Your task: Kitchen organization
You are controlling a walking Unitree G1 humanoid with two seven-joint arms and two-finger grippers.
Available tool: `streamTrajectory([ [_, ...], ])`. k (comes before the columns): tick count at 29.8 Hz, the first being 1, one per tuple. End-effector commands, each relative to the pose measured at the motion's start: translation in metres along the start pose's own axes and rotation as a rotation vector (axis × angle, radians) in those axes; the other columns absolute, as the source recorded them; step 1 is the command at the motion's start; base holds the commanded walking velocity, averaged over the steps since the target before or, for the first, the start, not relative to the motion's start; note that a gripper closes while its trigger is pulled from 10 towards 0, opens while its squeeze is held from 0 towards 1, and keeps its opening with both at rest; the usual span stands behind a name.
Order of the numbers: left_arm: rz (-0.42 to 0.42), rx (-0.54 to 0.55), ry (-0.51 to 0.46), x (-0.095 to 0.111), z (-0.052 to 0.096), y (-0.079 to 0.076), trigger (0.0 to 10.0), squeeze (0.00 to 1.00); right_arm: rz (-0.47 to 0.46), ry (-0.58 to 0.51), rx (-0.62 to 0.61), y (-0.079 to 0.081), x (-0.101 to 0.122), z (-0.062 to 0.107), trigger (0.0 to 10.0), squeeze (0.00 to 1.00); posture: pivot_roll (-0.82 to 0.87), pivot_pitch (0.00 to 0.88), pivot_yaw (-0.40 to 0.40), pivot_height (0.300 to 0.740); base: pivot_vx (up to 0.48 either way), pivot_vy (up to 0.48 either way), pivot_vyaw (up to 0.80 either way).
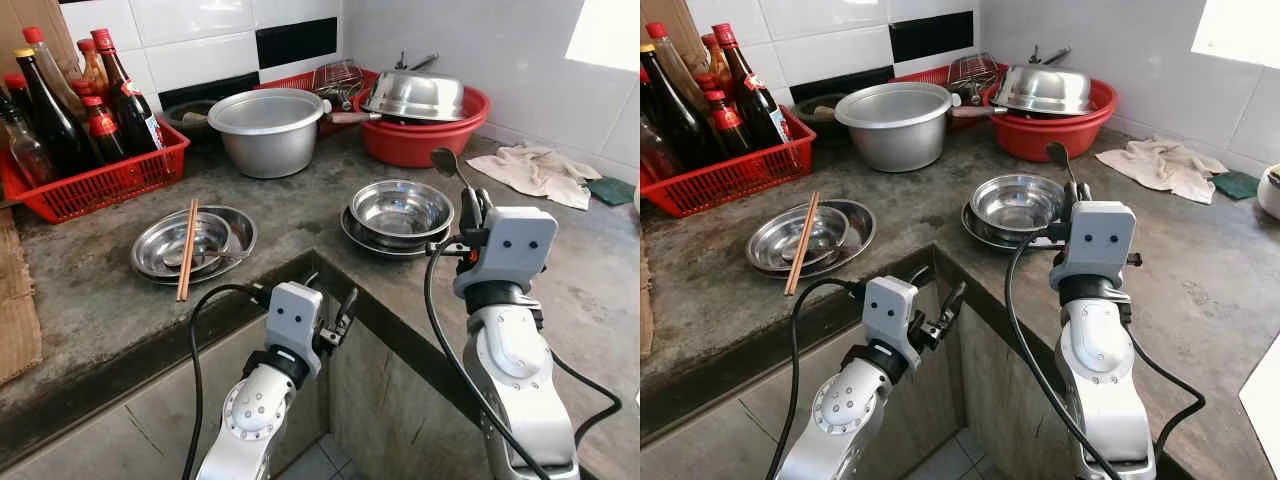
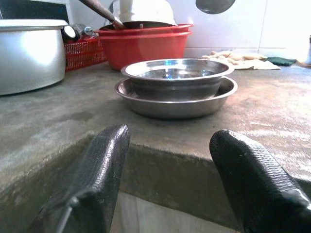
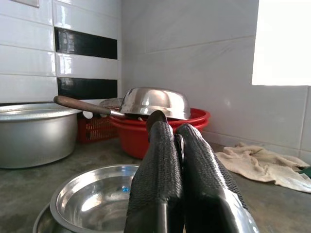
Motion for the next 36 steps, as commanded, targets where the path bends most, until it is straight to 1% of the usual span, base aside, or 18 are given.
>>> streamTrajectory([
  [1, -0.006, 0.003, -0.004, 0.0011, 0.0009, 0.0001, 10.0, 0.0, -0.002, -0.008, -0.006, 0.0001, 0.0044, 0.0009, 0.0, 0.0, 0.1, 0.0, -0.014, 0.74, -0.255, 0.0, 0.0],
  [11, -0.004, -0.006, -0.001, 0.0007, 0.0016, -0.0011, 10.0, 0.0, -0.003, -0.001, -0.012, 0.0004, 0.0042, 0.0006, 0.0, 0.0, 0.1, 0.0, -0.007, 0.74, -0.276, 0.0, 0.0],
  [12, -0.004, -0.007, 0.0, 0.0006, 0.0014, -0.0012, 10.0, 0.0, -0.002, -0.001, -0.012, 0.0006, 0.0042, 0.0002, 2.7, 0.0, 0.1, 0.0, -0.008, 0.74, -0.277, 0.0, 0.0],
  [13, -0.005, -0.008, 0.001, 0.0004, 0.0013, -0.0014, 10.0, 0.0, -0.001, -0.001, -0.011, 0.0008, 0.0043, -0.0001, 2.7, 0.0, 0.1, 0.0, -0.008, 0.74, -0.277, 0.0, 0.0],
  [14, -0.005, -0.007, 0.001, 0.0003, 0.0011, -0.0014, 10.0, 0.0, -0.001, -0.001, -0.011, 0.0008, 0.0044, -0.0004, 10.0, 0.0, 0.1, 0.0, -0.007, 0.74, -0.281, 0.0, 0.0],
  [32, -0.01, -0.009, 0.005, -0.0005, 0.0004, -0.0009, 10.0, 0.0, 0.003, 0.023, -0.011, 0.0009, 0.0, -0.0011, 10.0, 0.0, 0.1, 0.0, -0.004, 0.74, -0.283, 0.0, 0.0],
  [35, -0.014, 0.005, 0.008, -0.0012, 0.0001, 0.001, 10.0, 0.0, 0.004, 0.03, -0.009, 0.0009, -0.0011, -0.001, 10.0, 0.0, 0.1, 0.0, -0.004, 0.74, 0.0, 0.0, 0.0],
  [36, -0.009, 0.003, 0.009, -0.0012, -0.0002, 0.0008, 10.0, 0.0, 0.005, 0.033, -0.008, 0.0009, -0.0015, -0.001, 10.0, 0.0, 0.1, 0.0, -0.006, 0.74, 0.0, 0.0, -0.79],
])
Point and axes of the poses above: a point about 5 cm out from each wrist's last joint towards the gripper, its own z axis pointing back from the gripper into the wrist, its own x axis along the axis of the wrist's last joint, y = z × x, the point moved 4 cm from there along -z, pointing out of the wrist towards the gripper, and after that the axes turned 14 degrees about z, right-handed, at the moved point
